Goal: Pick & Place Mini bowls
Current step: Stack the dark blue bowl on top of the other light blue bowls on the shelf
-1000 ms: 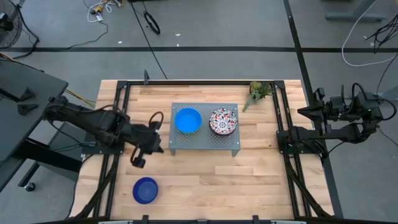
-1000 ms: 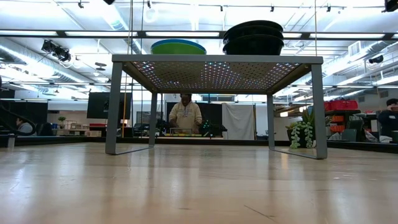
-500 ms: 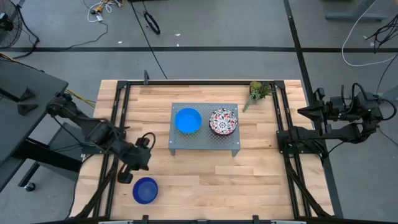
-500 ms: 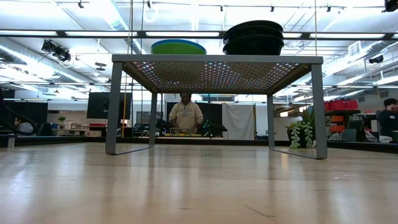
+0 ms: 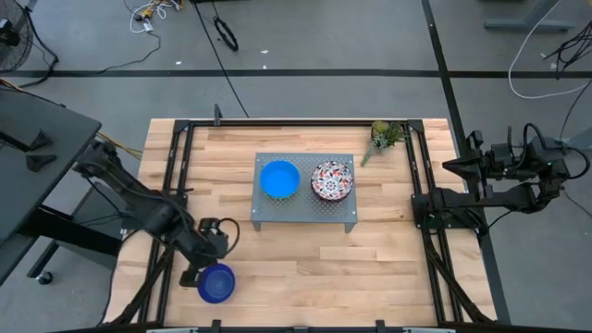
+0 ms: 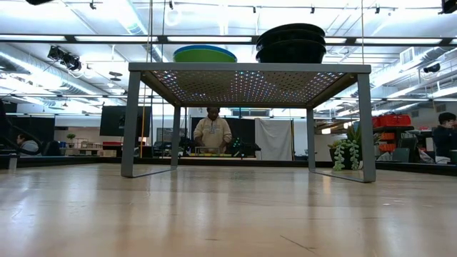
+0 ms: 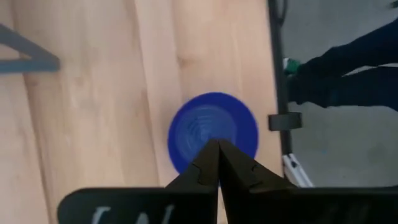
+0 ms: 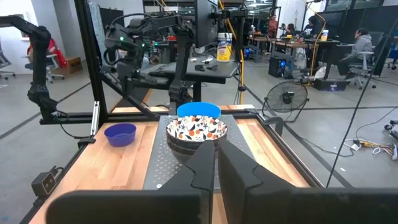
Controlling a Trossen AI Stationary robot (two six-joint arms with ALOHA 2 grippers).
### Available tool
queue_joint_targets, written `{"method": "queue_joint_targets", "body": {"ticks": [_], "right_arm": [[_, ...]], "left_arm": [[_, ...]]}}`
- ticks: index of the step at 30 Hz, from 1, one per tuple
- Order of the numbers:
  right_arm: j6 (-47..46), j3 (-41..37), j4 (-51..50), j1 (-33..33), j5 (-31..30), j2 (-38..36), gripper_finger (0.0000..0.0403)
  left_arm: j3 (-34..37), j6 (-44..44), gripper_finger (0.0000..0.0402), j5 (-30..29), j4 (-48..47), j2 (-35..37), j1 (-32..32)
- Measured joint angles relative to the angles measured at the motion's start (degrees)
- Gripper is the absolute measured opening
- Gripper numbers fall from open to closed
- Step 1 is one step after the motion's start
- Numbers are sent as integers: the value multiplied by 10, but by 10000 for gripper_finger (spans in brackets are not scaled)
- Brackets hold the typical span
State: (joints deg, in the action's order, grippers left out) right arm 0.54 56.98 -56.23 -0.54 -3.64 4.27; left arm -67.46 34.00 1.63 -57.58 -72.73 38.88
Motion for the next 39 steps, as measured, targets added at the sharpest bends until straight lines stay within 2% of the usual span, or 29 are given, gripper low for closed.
{"method": "queue_joint_targets", "body": {"ticks": [7, 14, 21, 29, 39], "right_arm": [[0, 0, 0, 0, 0, 0, 23], [0, 0, 0, 0, 0, 0, 23], [0, 0, 0, 0, 0, 0, 23], [0, 0, 0, 0, 0, 0, 23], [0, 0, 0, 0, 0, 0, 23]], "left_arm": [[0, -9, 24, 4, -20, -36, 1], [0, -2, 55, 18, -51, -53, 33], [0, 157, 84, 31, -51, -53, 87], [3, 317, 97, -30, -47, -53, 140], [88, 428, 127, -40, 9, -50, 154]]}}
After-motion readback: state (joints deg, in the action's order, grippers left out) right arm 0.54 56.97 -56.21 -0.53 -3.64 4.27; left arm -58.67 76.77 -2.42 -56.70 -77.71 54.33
